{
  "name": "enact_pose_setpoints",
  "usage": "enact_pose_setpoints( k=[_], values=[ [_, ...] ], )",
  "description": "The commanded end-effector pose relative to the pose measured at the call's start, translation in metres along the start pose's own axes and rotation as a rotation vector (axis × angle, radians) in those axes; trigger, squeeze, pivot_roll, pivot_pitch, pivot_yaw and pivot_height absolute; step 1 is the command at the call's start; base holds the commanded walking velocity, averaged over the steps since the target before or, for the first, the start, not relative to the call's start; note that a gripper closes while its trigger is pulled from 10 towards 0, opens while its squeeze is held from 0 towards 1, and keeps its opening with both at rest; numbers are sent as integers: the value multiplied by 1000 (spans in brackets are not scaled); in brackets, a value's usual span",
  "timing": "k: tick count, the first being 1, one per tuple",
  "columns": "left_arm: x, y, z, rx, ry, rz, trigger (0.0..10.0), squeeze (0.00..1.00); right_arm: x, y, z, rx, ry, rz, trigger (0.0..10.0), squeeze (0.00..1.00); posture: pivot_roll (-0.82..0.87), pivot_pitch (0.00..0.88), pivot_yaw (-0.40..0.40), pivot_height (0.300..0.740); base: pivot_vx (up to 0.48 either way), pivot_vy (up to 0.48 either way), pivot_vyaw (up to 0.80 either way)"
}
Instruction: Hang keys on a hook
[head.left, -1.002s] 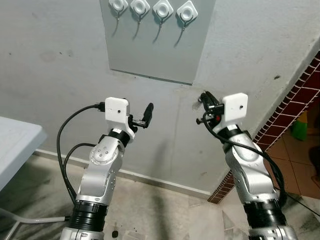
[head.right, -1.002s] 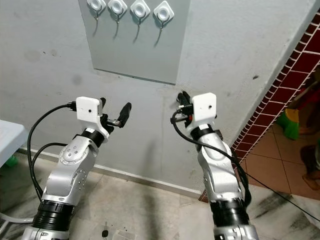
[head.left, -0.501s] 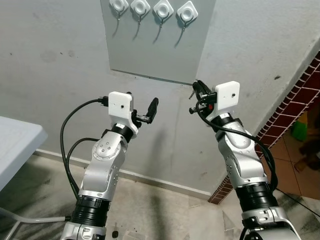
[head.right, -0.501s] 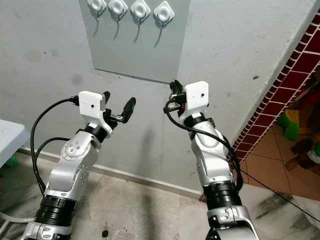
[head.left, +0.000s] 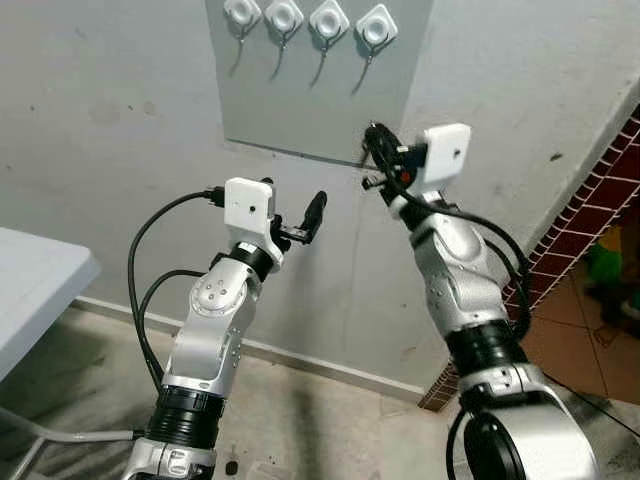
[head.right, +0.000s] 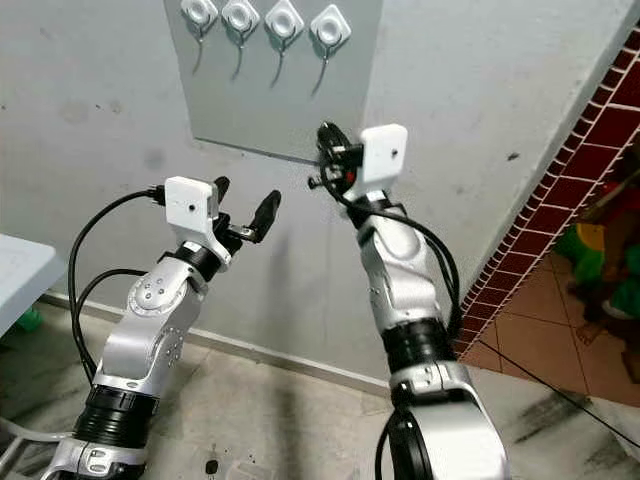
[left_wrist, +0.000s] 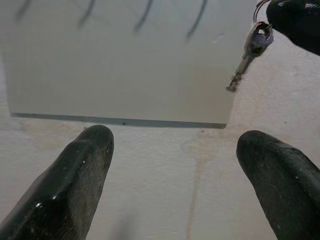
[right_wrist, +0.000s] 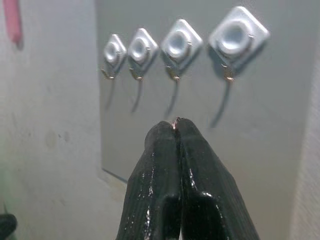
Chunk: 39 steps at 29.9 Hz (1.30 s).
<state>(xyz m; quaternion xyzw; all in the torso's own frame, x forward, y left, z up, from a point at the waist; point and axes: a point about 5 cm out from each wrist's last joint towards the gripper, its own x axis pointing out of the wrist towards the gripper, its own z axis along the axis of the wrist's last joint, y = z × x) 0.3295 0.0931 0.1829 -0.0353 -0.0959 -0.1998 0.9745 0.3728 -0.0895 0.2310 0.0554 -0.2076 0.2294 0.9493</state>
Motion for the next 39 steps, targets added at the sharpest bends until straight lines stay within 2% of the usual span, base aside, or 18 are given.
enact_pose_setpoints(
  k=[1,8,11,17,29,30,33,39],
  values=[
    [0,1,3,9,-12,-2,10000,0,-1,0,1,-34,-6,14,10000,0,-16,31,-36,732,0,0,0],
    [-11,11,-6,-45,24,82,10000,0,-34,-13,-14,-123,36,-52,10000,0,-16,37,-35,732,0,0,0],
    [-19,14,-12,-71,43,117,10000,0,-59,-19,-17,-137,55,-112,10000,0,-30,46,-27,732,0,0,0],
    [-23,21,-18,-106,72,166,10000,0,-85,-19,-20,-139,85,-155,10000,0,-44,55,-20,732,0,0,0],
    [-22,25,-16,-114,66,190,10000,0,-102,-17,-15,-139,109,-203,10000,0,-48,64,-21,732,0,0,0],
    [-25,25,-15,-116,64,188,10000,0,-109,-16,-8,-142,102,-214,10000,0,-48,64,-24,732,247,0,0],
    [-29,25,-15,-114,62,185,10000,0,-114,-16,-3,-144,86,-214,10000,0,-48,64,-26,732,246,0,0],
    [-46,26,-20,-108,69,200,10000,0,-127,-14,0,-153,105,-229,10000,0,-43,62,-28,732,246,0,0]
  ],
)
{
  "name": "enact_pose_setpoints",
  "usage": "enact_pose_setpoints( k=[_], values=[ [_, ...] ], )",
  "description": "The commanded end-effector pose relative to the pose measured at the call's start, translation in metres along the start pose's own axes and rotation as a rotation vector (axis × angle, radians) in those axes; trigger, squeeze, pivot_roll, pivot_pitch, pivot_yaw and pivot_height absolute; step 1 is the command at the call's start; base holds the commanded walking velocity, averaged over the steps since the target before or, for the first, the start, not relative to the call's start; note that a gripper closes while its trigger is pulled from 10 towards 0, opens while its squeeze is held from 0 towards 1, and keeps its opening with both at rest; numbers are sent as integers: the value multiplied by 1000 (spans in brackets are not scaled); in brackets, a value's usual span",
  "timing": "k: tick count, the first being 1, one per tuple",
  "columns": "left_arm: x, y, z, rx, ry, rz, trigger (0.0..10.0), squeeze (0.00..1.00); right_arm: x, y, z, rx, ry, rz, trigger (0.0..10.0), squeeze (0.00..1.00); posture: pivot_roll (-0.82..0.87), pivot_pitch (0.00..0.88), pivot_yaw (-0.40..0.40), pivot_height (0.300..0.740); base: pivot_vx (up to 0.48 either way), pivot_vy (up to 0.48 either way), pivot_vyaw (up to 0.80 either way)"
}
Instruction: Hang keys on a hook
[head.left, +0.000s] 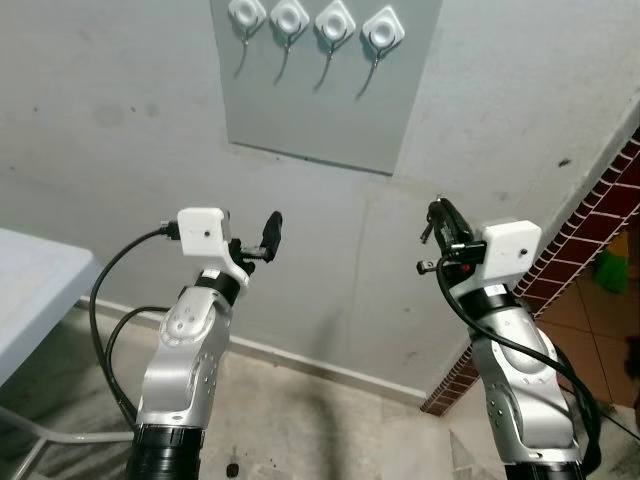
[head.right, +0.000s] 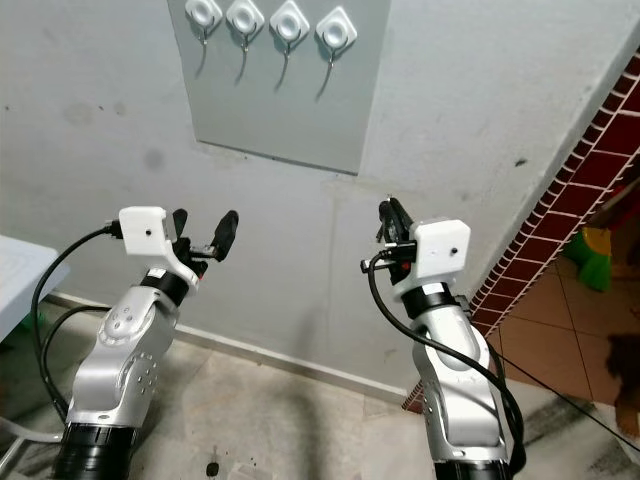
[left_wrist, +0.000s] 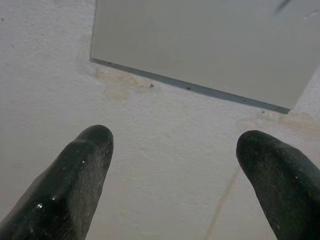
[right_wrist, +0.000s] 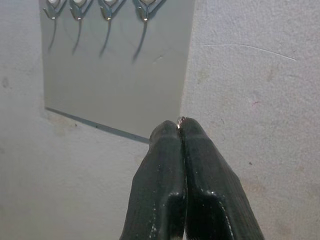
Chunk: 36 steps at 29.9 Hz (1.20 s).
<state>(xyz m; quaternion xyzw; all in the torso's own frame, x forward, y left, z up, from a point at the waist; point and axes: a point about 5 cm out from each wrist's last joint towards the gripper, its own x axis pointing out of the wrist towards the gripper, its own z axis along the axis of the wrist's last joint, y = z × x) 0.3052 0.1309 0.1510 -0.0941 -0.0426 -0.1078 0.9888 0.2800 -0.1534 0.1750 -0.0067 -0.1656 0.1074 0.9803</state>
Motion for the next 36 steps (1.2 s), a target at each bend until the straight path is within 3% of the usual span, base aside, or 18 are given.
enact_pose_setpoints(
  k=[1,16,36],
  values=[
    [-3,1,3,8,-9,-1,10000,0,-3,-1,4,1,-3,-4,10000,0,-43,62,-28,732,244,0,0],
    [-9,3,5,26,-11,42,10000,0,-10,5,1,8,45,14,10000,0,-31,66,-30,732,133,0,0],
    [-11,1,1,-39,18,37,10000,0,-12,11,-1,23,67,24,10000,0,-29,76,-33,732,0,64,0]
  ],
)
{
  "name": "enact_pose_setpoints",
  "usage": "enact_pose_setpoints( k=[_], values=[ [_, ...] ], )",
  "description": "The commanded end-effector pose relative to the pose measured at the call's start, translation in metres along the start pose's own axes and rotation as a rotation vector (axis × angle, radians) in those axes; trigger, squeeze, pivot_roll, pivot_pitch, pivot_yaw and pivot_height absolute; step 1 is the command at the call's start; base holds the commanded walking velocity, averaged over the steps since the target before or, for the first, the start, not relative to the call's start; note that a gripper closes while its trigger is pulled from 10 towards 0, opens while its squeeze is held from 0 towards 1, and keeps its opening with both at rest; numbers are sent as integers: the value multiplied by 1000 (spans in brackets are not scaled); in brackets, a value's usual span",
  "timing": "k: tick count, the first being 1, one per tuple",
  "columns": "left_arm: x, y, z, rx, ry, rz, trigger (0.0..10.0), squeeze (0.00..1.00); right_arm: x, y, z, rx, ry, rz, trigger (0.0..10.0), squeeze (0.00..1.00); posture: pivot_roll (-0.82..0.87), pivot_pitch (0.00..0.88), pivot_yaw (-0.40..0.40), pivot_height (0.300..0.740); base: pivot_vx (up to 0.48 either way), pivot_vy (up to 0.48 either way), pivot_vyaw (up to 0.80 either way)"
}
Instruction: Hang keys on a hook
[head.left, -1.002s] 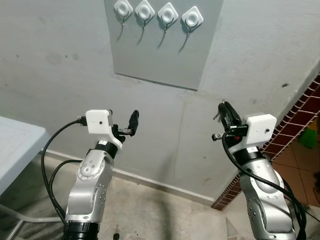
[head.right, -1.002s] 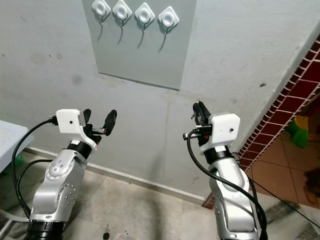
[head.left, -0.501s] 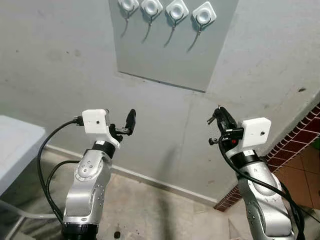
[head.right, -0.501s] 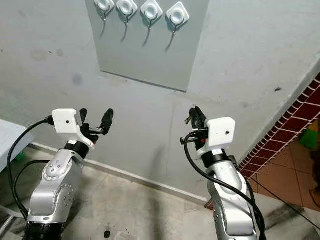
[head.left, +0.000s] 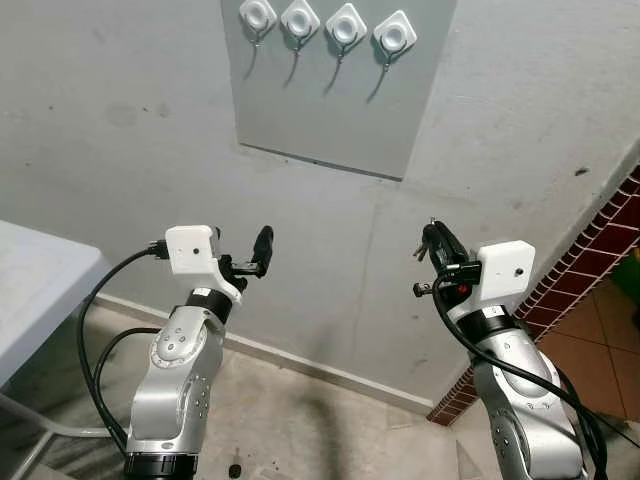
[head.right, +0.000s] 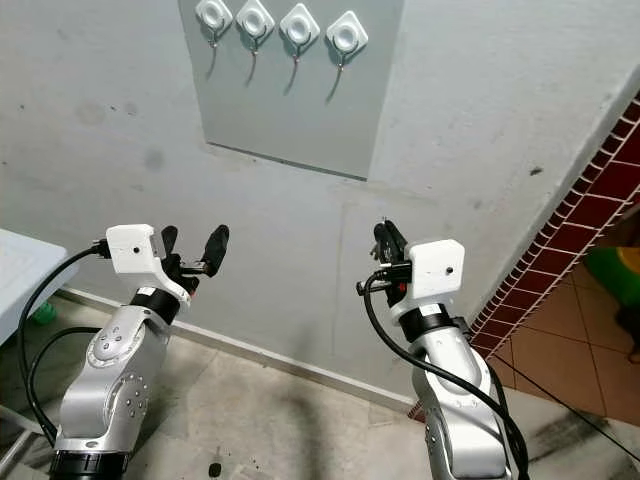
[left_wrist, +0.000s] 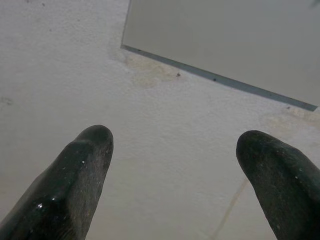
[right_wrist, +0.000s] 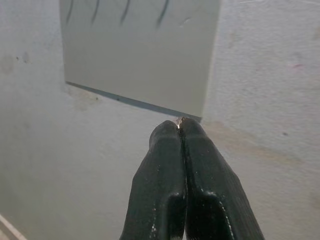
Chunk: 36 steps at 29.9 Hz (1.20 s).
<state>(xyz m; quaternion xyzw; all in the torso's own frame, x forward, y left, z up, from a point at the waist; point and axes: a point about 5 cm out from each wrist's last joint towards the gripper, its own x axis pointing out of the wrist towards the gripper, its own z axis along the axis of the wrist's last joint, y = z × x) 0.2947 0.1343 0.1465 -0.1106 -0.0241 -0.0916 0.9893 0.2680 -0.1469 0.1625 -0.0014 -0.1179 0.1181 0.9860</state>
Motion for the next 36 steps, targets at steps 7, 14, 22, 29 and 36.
enact_pose_setpoints(
  k=[7,14,22,29,36],
  values=[
    [0,-1,4,7,-5,-13,10000,0,0,4,6,0,-22,0,10000,0,-31,75,-27,732,0,290,0],
    [0,-2,4,17,0,-20,10000,0,-1,3,5,-2,-15,-6,10000,0,-30,78,-25,732,0,361,0],
    [-1,-3,4,48,-3,-31,10000,0,-1,5,4,2,-12,-5,10000,0,-29,78,-24,732,0,438,0],
    [-1,-4,4,71,1,-33,10000,0,-1,6,4,5,-11,-5,10000,0,-29,80,-21,732,236,293,0],
    [-1,-4,3,72,5,-31,10000,0,-2,8,3,9,-11,-4,10000,0,-28,78,-20,732,411,0,0]
  ],
)
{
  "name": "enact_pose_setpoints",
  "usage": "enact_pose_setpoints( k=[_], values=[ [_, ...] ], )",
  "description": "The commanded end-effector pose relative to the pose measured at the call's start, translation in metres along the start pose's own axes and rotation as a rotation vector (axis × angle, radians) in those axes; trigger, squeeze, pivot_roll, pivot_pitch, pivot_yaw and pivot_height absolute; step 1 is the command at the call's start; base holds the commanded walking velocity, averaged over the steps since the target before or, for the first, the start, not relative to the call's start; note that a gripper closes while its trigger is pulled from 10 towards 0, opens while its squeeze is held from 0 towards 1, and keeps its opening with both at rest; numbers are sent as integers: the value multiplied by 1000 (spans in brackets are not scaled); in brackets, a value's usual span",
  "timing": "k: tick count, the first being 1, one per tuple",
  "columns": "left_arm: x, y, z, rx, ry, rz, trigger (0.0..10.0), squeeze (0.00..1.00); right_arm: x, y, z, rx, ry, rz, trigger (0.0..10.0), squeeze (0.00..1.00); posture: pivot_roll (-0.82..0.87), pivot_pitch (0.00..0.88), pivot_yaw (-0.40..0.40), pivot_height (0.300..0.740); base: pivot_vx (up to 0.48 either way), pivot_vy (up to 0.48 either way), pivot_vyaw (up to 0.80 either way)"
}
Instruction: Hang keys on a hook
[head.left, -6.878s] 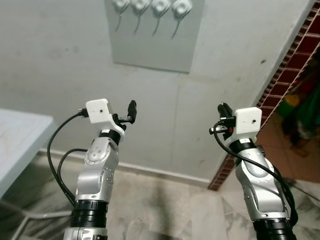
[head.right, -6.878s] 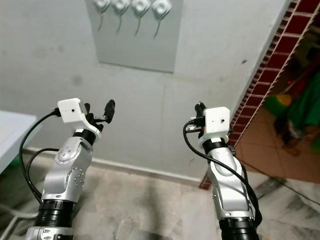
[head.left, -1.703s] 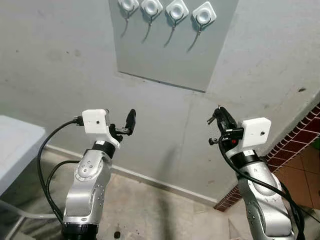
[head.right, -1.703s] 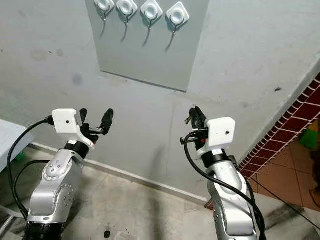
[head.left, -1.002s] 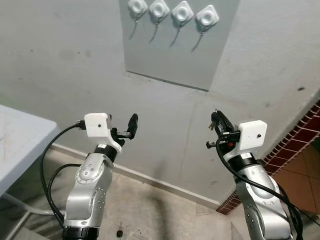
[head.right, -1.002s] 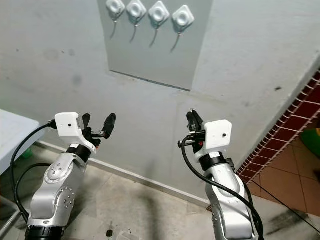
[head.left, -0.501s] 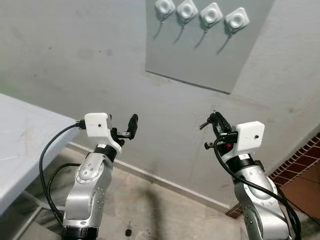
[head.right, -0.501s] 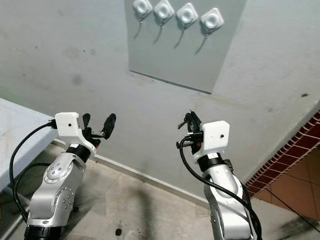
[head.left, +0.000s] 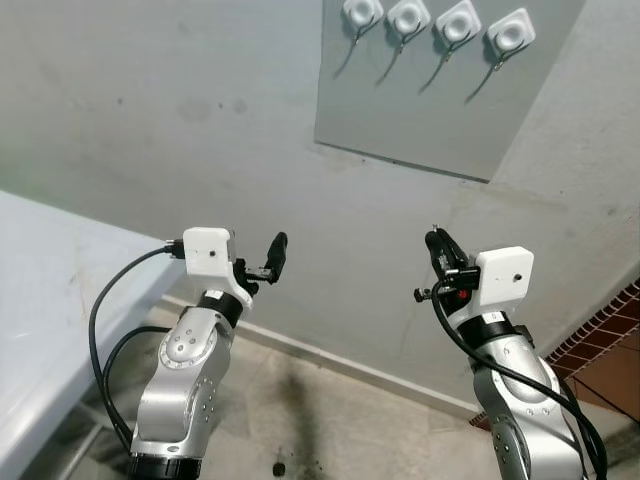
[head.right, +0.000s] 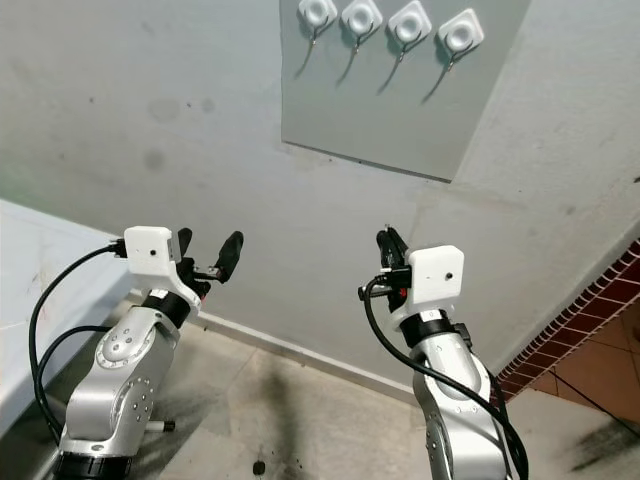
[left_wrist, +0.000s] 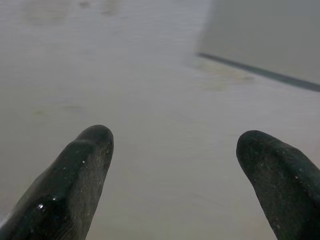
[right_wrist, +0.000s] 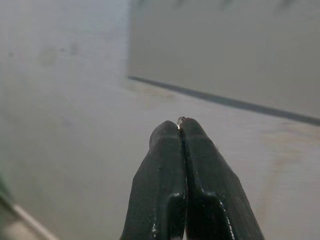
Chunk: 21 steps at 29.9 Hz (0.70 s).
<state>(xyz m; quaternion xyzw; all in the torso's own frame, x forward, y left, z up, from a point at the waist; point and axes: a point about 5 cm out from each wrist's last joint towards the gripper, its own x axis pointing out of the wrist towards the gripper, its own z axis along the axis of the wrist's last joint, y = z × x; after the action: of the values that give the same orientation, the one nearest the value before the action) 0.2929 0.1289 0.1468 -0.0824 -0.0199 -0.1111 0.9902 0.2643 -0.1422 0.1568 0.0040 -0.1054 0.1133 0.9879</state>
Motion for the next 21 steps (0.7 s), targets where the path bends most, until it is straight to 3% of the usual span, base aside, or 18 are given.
enact_pose_setpoints(
  k=[1,11,21],
  values=[
    [-1,2,4,18,-12,8,10000,0,1,3,8,-2,-35,8,10000,0,-28,78,-20,732,412,0,0],
    [-1,-1,3,30,-6,-2,10000,0,0,4,7,4,-30,10,10000,0,-27,77,-19,732,388,0,0],
    [-2,-6,7,45,-55,-8,10000,0,0,5,6,3,-22,14,10000,0,-26,79,-20,732,0,0,0]
  ],
)
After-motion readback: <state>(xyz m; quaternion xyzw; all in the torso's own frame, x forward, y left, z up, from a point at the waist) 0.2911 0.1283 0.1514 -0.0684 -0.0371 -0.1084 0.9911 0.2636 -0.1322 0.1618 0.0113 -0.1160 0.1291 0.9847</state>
